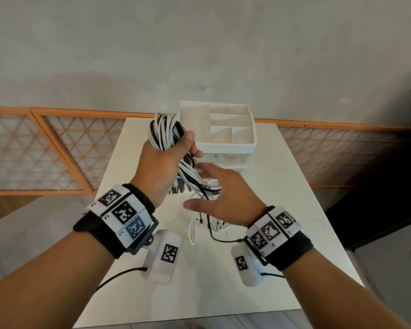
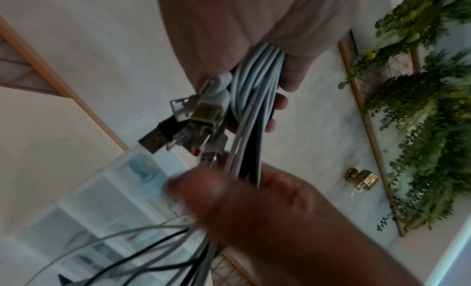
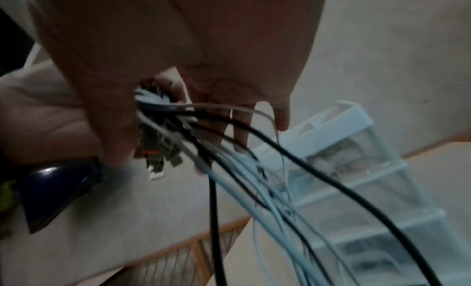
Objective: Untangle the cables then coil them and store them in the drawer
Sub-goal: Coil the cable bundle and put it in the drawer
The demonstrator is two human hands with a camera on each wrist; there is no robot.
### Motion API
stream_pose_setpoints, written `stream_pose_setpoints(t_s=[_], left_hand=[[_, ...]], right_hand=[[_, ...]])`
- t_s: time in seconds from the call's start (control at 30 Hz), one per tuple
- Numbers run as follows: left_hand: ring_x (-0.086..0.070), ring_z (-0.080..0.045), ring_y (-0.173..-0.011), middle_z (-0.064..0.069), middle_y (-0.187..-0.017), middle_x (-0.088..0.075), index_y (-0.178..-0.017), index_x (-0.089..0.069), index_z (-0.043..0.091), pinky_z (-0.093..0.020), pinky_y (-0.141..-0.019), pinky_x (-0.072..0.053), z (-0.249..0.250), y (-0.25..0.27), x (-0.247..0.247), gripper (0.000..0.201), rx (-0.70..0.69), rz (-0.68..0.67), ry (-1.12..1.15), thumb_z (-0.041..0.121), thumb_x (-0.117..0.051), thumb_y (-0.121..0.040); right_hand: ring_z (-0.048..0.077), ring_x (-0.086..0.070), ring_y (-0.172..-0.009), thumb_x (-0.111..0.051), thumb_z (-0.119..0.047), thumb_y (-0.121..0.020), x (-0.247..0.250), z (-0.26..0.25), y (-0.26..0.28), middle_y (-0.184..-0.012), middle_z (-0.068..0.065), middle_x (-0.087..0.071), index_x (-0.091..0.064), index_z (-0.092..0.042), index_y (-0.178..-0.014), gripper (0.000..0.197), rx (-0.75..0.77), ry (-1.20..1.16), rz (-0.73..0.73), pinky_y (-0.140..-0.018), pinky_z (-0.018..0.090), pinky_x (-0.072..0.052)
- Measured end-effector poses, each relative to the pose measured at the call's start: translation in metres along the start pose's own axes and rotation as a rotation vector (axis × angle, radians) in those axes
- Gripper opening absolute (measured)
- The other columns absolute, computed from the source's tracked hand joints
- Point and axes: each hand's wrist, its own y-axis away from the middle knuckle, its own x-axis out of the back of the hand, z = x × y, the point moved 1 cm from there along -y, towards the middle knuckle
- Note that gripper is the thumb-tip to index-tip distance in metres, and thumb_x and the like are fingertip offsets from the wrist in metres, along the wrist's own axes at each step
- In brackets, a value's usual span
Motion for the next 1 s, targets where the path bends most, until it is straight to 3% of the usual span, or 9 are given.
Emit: stream_pose_setpoints(t_s=[0.07, 0.1, 0.23, 0.37, 0.47, 0.6, 0.67, 0.8, 1.0], left_hand=[[-0.063, -0.031, -0.076, -0.009, -0.07, -0.058, -0.082, -0.06, 0.013, -0.044, -0.075, -0.052, 0.002, 0.002, 0.0, 0.016, -0.003, -0.09, -0.01, 0.009, -0.058, -0.098], [-0.06, -0.031, -0.074, -0.01, -0.069, -0.056, -0.084, -0.058, 0.011, -0.042, -0.073, -0.052, 0.003, 0.004, 0.003, 0.014, 0.004, -0.147, -0.005, 0.008, -0.057, -0.098], [-0.057, -0.029, -0.067, -0.011, -0.065, -0.053, -0.082, -0.057, 0.009, -0.038, -0.068, -0.05, 0.001, 0.014, 0.015, 0.014, 0.133, -0.355, -0.096, 0.013, -0.061, -0.095], [-0.059, -0.029, -0.066, -0.014, -0.065, -0.058, -0.081, -0.058, -0.004, -0.042, -0.074, -0.049, -0.017, 0.022, 0.022, 0.04, 0.36, -0.517, -0.454, 0.034, -0.069, -0.085], [-0.056, -0.028, -0.064, -0.013, -0.063, -0.064, -0.069, -0.063, 0.007, -0.04, -0.071, -0.044, -0.027, 0.026, 0.015, 0.041, 0.478, -0.538, -0.644, 0.046, -0.068, -0.081], [-0.064, -0.021, -0.062, -0.01, -0.068, -0.068, -0.076, -0.067, 0.006, -0.029, -0.068, -0.05, -0.031, 0.027, 0.005, 0.037, 0.543, -0.473, -0.735, 0.041, -0.077, -0.081], [-0.073, -0.026, -0.078, -0.011, -0.083, -0.076, -0.089, -0.072, 0.006, -0.035, -0.08, -0.059, -0.031, 0.026, 0.007, 0.039, 0.588, -0.494, -0.743, 0.039, -0.084, -0.073], [-0.073, -0.028, -0.086, -0.014, -0.091, -0.076, -0.093, -0.072, 0.01, -0.04, -0.082, -0.058, -0.031, 0.029, 0.006, 0.023, 0.493, -0.468, -0.774, 0.018, -0.082, -0.074], [-0.071, -0.023, -0.071, -0.005, -0.073, -0.076, -0.084, -0.069, 0.009, -0.036, -0.069, -0.056, -0.031, 0.03, 0.014, 0.009, 0.313, -0.296, -0.707, 0.002, -0.068, -0.078]], right_hand=[[0.014, -0.069, -0.071, -0.078, -0.053, -0.077, -0.01, -0.002, -0.002, -0.08, 0.0, -0.075, -0.071, -0.015, -0.088, 0.04, -0.097, 0.057, -0.069, -0.073, 0.034, -0.056], [0.015, -0.066, -0.057, -0.076, -0.054, -0.079, -0.014, 0.003, -0.001, -0.066, 0.001, -0.072, -0.071, -0.014, -0.074, 0.04, -0.187, 0.058, -0.123, -0.062, 0.033, -0.055], [0.01, -0.043, -0.038, -0.077, -0.043, -0.076, -0.013, 0.026, 0.001, -0.037, -0.01, -0.048, -0.053, -0.021, -0.041, 0.048, -0.267, 0.163, -0.178, -0.048, 0.023, -0.036], [0.014, -0.038, -0.049, -0.061, -0.022, -0.07, -0.008, 0.022, -0.002, -0.045, -0.003, -0.046, -0.052, -0.019, -0.049, 0.024, -0.216, 0.404, -0.124, -0.051, 0.025, -0.033], [0.02, -0.05, -0.062, -0.059, -0.018, -0.071, -0.007, 0.012, -0.002, -0.06, -0.006, -0.054, -0.061, -0.019, -0.069, 0.003, -0.153, 0.544, -0.104, -0.055, 0.026, -0.038], [0.018, -0.043, -0.061, -0.064, -0.022, -0.073, -0.005, 0.005, -0.003, -0.057, -0.01, -0.043, -0.04, -0.024, -0.065, 0.025, -0.082, 0.486, -0.075, -0.056, 0.029, -0.037], [0.021, -0.052, -0.063, -0.063, -0.021, -0.071, -0.007, 0.005, -0.002, -0.058, -0.008, -0.05, -0.043, -0.027, -0.068, 0.021, -0.05, 0.402, -0.035, -0.057, 0.032, -0.045], [0.021, -0.05, -0.056, -0.066, -0.014, -0.066, -0.006, 0.01, -0.003, -0.055, -0.007, -0.049, -0.037, -0.034, -0.063, 0.035, -0.015, 0.278, 0.112, -0.051, 0.033, -0.042], [0.007, -0.058, -0.06, -0.078, -0.021, -0.08, 0.026, 0.009, 0.002, -0.069, -0.008, -0.065, -0.066, -0.019, -0.086, 0.013, -0.025, 0.095, 0.011, -0.056, 0.018, -0.045]])
